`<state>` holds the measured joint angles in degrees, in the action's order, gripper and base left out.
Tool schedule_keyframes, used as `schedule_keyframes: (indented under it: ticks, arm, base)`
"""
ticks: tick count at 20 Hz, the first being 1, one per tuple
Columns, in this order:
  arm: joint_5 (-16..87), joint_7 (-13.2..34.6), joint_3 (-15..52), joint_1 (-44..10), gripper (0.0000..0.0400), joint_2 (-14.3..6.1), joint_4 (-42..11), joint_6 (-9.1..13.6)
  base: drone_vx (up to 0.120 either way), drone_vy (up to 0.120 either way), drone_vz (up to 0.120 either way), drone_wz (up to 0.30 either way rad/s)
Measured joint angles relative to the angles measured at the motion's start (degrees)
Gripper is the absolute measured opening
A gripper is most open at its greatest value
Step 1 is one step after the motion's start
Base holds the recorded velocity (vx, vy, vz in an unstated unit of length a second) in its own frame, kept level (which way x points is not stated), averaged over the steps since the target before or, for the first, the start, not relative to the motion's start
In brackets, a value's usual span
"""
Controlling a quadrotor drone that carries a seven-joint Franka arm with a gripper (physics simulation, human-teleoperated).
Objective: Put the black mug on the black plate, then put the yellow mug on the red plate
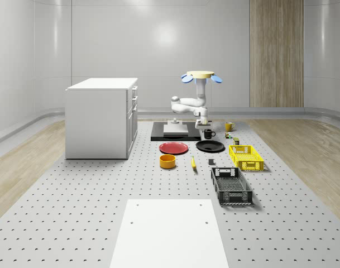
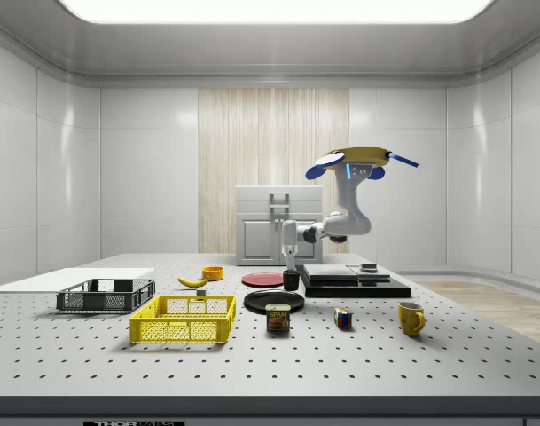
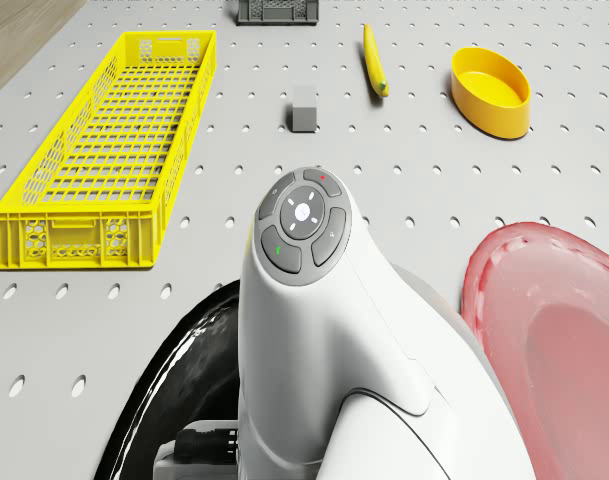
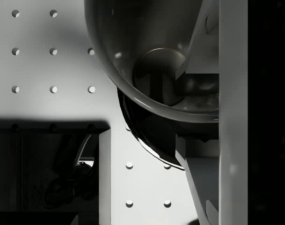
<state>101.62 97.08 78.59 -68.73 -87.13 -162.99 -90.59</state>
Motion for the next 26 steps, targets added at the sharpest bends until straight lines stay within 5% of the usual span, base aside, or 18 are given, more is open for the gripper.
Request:
schedule_keyframes:
  ticks: [12,26]
  arm:
    - [-0.3,0.1,0.1,-0.2,0.0110,-0.8,0.0,-0.7]
    - [8.7,0.2,-9.7,-1.8,0.0110,-1.2,2.5,-4.8]
  base:
    - [0.117,0.000,0.000,0.000]
    - [0.000,0.000,0.000,0.000]
